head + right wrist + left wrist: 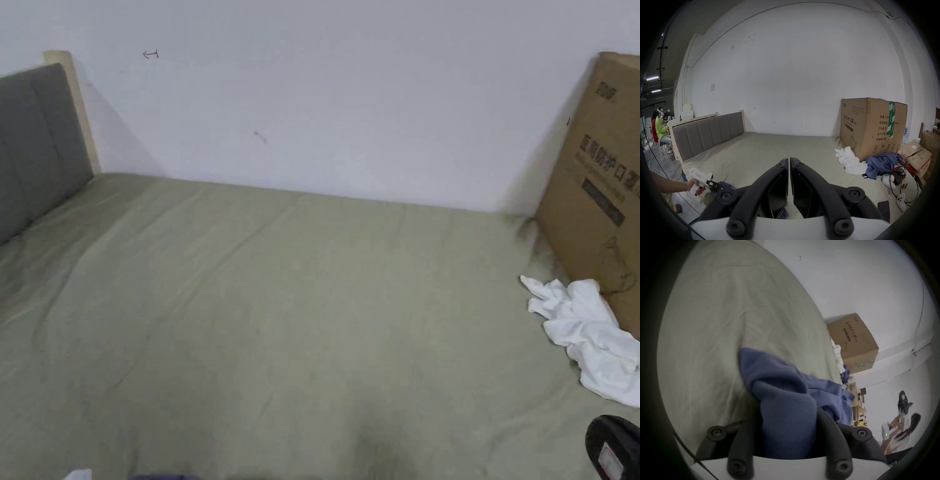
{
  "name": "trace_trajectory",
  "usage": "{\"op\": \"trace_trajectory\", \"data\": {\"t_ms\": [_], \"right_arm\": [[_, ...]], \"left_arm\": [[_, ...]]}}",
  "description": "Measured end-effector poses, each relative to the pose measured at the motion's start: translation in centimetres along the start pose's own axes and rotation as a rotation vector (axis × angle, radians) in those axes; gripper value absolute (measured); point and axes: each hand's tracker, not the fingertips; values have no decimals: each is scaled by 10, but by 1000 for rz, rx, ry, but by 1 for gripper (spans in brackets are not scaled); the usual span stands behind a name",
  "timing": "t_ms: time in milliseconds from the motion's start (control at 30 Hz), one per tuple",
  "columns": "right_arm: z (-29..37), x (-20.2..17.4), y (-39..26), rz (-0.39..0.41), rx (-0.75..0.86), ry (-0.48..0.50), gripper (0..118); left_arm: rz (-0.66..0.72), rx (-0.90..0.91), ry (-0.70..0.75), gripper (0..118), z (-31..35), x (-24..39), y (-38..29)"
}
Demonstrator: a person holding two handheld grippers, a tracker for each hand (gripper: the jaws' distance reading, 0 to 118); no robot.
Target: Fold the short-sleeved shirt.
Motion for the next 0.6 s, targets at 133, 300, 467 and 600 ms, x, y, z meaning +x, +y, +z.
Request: {"op": "trace_trajectory", "data": {"t_ms": [133, 300, 467, 600], "right_arm": [[-1, -2, 0, -9, -6, 4, 1], [0, -3, 2, -24, 3, 6, 1], [3, -7, 5, -4, 14, 11, 1], [2, -8, 5, -20, 17, 19, 1]], "left_arm": [[-177, -14, 145, 23, 7, 31, 4], [-234, 22, 385, 23, 40, 52, 26], [-451, 65, 876, 22, 70, 108, 36], [-368, 114, 780, 22, 82, 165, 32]]}}
